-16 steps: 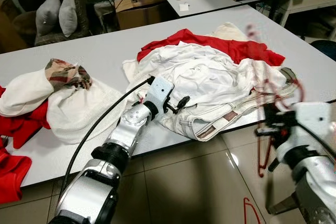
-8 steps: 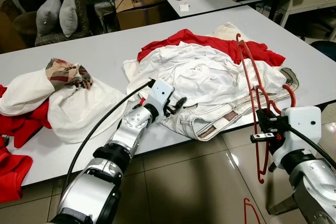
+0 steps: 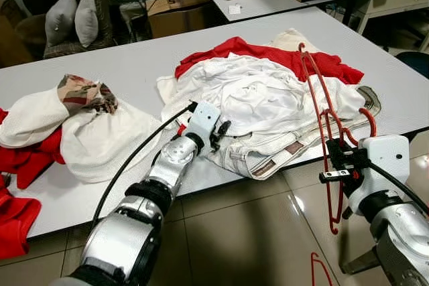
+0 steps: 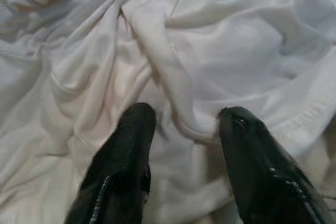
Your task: Hang hanger
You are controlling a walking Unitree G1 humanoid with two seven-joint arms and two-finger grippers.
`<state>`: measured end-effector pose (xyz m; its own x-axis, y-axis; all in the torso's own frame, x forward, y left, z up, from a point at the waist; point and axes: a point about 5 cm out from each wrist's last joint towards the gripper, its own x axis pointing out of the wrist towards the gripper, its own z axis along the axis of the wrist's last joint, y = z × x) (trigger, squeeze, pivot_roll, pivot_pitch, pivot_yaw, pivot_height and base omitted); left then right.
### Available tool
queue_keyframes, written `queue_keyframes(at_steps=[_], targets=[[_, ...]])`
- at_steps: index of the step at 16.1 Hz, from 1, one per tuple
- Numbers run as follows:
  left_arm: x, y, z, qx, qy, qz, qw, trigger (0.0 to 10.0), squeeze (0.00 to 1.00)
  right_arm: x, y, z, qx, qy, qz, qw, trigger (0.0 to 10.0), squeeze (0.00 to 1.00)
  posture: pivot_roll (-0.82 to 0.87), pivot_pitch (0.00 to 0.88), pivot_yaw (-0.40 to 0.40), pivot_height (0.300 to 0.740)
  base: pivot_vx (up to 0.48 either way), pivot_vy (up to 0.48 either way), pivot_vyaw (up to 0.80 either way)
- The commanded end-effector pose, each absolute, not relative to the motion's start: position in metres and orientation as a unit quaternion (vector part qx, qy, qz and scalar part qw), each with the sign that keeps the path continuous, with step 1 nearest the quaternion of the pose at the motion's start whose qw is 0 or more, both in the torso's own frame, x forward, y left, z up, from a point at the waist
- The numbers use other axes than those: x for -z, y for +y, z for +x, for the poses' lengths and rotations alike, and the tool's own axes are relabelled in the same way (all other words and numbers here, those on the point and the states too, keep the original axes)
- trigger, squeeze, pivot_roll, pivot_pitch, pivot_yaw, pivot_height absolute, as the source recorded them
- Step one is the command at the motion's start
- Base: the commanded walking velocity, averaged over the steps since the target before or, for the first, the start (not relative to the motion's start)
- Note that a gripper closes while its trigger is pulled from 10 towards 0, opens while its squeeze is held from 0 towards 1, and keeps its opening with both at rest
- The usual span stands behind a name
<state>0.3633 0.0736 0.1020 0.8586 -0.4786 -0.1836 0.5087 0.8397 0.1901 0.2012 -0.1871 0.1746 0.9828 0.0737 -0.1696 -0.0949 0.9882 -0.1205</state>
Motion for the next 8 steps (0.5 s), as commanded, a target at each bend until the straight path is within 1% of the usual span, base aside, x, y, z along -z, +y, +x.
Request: queue_keyframes(at_steps=[1,8], targets=[[-0.1039,0.0755,0.3655,0.251,0.064,0.121,0.958,0.0,0.00,-0.1774,-0.1852,0.1998,-0.047,0.078,-0.067,0.994,10.0,0.00,-0.12,0.039,0.124,0.740,0.000,0.000,0.00],[-0.1004,0.0742,0.3656,0.248,0.078,0.128,0.957,0.0,0.00,-0.1777,-0.1849,0.1990,-0.048,0.079,-0.068,0.993,10.0,0.00,-0.12,0.050,0.127,0.740,0.000,0.000,0.00]])
